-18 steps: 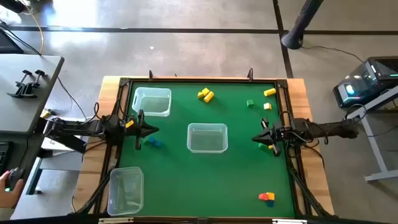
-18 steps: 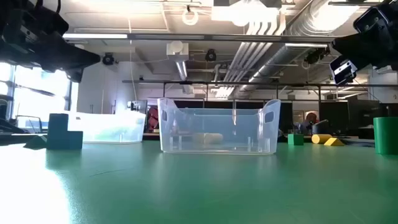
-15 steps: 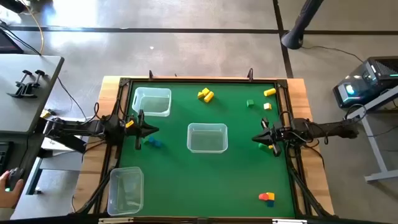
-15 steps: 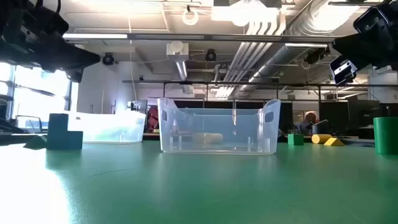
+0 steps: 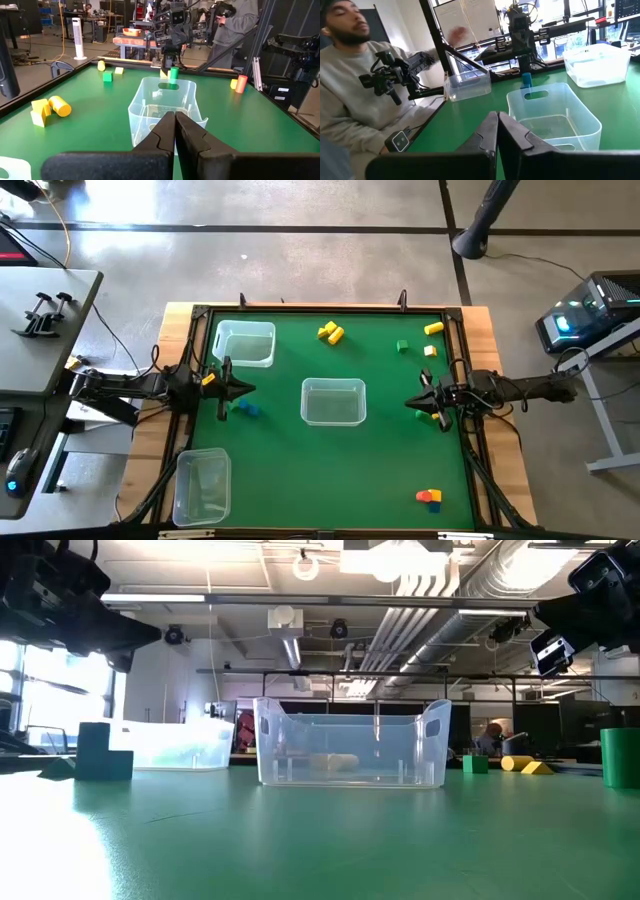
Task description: Sort blocks by size
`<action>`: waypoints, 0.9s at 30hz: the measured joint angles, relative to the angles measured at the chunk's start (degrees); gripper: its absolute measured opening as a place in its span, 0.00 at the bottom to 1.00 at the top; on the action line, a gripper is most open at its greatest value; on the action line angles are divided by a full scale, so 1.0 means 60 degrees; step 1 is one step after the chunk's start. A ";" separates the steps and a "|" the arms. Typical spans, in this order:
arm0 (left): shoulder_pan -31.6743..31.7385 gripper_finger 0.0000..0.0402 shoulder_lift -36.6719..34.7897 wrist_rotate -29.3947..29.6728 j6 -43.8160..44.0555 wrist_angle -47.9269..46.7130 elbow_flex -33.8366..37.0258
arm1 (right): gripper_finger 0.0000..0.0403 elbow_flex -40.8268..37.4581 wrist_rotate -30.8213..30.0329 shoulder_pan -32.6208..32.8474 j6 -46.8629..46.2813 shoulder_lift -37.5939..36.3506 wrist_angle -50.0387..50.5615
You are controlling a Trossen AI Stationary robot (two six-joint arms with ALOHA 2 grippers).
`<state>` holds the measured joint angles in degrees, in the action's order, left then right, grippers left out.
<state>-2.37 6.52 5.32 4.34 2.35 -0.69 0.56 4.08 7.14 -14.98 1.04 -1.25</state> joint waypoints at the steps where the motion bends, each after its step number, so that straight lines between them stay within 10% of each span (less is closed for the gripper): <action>1: 0.0000 0.00 0.0000 0.0000 0.0000 0.0000 -0.0004 | 0.00 0.0001 0.0001 0.0004 0.0000 0.0003 0.0002; 27: 0.0004 0.00 0.0005 0.0000 0.0009 0.0096 -0.0004 | 0.00 0.0002 0.0002 0.0000 0.0000 0.0000 0.0001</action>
<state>-2.35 6.56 5.32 4.39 2.92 -0.71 0.57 4.09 7.14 -14.98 1.04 -1.25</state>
